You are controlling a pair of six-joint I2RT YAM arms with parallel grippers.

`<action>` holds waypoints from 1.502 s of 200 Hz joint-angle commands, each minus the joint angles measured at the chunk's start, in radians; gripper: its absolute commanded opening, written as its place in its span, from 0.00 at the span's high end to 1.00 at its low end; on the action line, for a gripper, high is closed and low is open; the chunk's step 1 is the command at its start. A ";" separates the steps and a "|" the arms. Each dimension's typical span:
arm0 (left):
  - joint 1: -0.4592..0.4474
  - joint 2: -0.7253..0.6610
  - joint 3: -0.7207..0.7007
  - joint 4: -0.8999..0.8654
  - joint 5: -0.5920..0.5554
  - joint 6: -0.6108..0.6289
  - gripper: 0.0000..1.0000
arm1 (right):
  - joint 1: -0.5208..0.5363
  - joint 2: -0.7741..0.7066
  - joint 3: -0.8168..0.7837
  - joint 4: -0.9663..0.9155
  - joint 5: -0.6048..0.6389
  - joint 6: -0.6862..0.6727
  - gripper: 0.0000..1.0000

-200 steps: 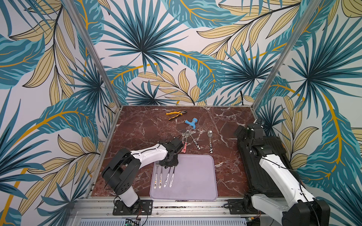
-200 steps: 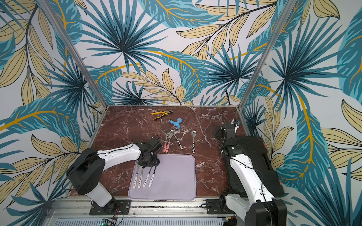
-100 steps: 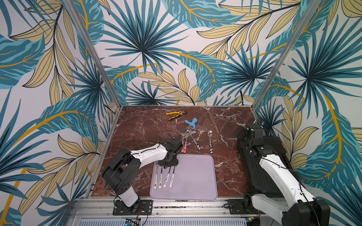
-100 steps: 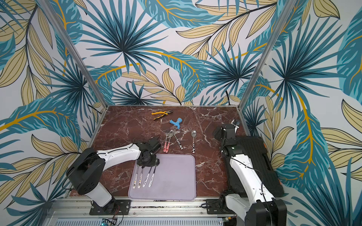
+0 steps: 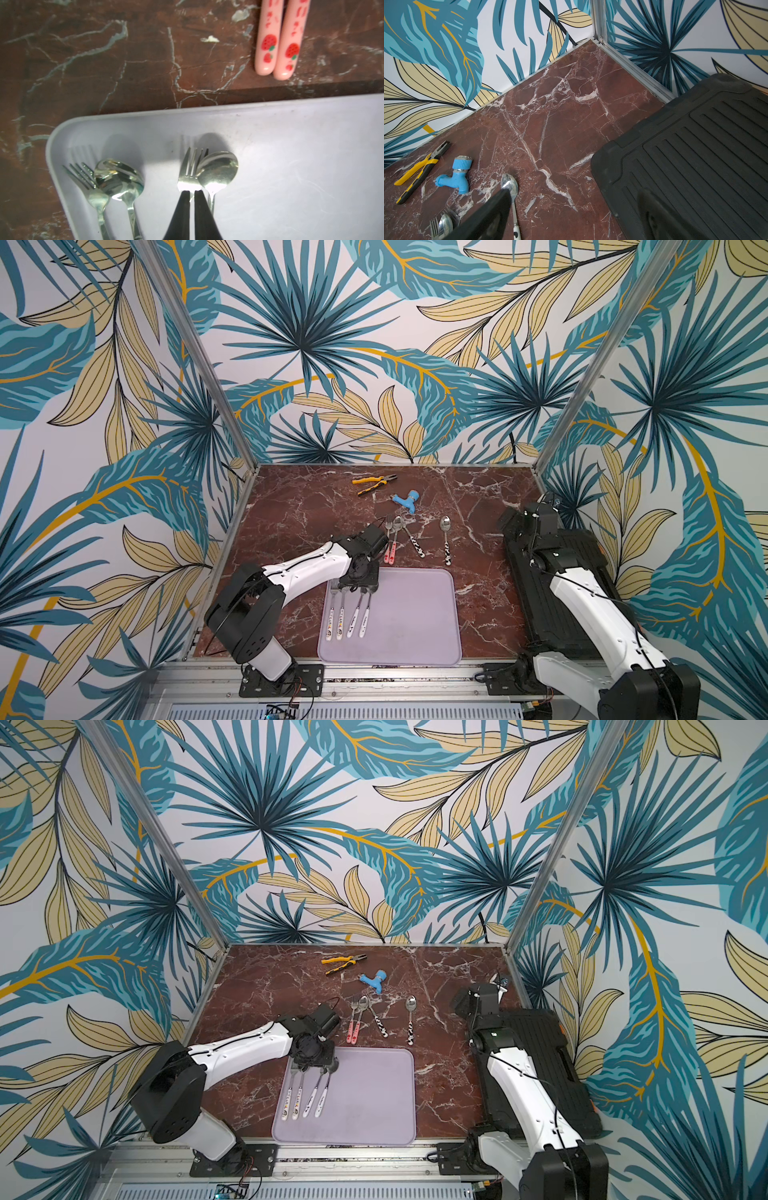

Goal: Set the spoon and fork side by side
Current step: Adjust the fork on the tray.

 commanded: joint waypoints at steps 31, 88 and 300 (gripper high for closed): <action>0.009 0.058 0.062 -0.005 0.010 0.022 0.97 | -0.001 0.006 0.003 -0.013 0.018 0.000 0.01; 0.024 0.117 0.068 0.001 -0.007 0.029 0.99 | -0.001 0.008 0.004 -0.013 0.019 0.000 0.00; 0.052 0.062 0.059 0.024 0.018 0.063 0.94 | 0.000 0.008 0.005 -0.014 0.020 -0.003 0.00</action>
